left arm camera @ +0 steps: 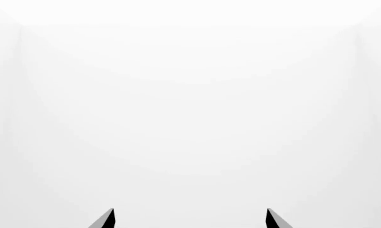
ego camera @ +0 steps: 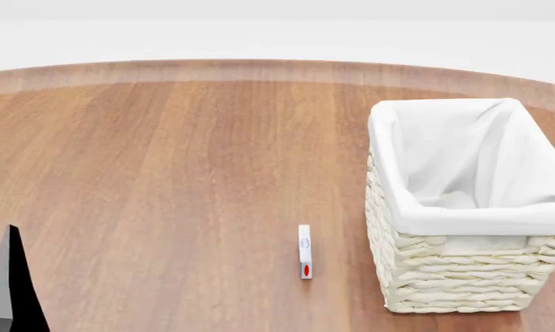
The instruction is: Pick up the tomato sauce, and put it in the basket.
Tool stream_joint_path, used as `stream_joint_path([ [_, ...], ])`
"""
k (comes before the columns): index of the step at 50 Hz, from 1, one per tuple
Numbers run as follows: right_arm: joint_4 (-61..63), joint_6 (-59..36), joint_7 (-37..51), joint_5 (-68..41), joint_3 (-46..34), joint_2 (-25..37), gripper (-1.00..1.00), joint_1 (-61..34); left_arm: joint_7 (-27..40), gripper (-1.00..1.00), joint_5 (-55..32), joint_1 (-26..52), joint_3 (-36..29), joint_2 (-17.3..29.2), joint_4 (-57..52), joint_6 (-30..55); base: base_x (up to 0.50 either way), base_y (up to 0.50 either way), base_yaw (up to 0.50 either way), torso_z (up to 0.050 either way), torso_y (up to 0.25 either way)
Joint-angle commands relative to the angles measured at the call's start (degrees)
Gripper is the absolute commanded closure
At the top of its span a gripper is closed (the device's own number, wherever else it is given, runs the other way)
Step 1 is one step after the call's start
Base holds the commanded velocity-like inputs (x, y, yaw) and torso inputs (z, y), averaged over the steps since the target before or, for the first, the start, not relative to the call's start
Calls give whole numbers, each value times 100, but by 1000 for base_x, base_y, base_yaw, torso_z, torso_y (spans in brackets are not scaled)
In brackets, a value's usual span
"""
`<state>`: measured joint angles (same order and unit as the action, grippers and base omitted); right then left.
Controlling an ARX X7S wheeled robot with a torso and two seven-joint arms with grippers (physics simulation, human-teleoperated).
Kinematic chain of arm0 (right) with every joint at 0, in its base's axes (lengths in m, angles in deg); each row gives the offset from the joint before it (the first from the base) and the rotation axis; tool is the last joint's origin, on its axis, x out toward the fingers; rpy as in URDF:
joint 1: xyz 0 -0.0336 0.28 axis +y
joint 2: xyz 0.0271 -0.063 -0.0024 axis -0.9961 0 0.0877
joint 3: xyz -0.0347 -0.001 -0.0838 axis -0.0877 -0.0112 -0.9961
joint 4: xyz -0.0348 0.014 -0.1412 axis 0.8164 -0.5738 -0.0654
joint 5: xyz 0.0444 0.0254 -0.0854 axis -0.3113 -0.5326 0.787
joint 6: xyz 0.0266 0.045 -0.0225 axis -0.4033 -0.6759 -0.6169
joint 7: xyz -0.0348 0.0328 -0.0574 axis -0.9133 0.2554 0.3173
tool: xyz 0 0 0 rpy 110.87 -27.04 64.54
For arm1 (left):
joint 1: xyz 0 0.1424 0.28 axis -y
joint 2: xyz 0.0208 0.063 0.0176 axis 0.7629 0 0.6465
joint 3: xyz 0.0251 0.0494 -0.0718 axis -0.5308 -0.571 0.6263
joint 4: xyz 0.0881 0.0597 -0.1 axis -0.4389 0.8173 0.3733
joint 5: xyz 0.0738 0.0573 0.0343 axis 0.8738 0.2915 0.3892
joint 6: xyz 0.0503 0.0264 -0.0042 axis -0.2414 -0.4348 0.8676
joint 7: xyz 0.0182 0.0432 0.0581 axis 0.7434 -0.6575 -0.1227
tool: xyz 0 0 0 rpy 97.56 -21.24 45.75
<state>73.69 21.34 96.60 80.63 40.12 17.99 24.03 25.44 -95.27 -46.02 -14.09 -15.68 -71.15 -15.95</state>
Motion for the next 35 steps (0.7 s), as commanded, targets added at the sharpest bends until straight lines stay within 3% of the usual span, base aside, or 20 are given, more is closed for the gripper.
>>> stream_joint_path([
  [1, -215, 102, 2, -25, -49, 5, -100, -2, 48, -100, 20, -5, -33, 44, -52, 40, 0, 0, 0, 0, 0],
  [35, -715, 342, 14, -90, -178, -6, -100, -98, 143, -100, 36, -10, -120, 139, -56, 14, 0, 0, 0, 0, 0],
])
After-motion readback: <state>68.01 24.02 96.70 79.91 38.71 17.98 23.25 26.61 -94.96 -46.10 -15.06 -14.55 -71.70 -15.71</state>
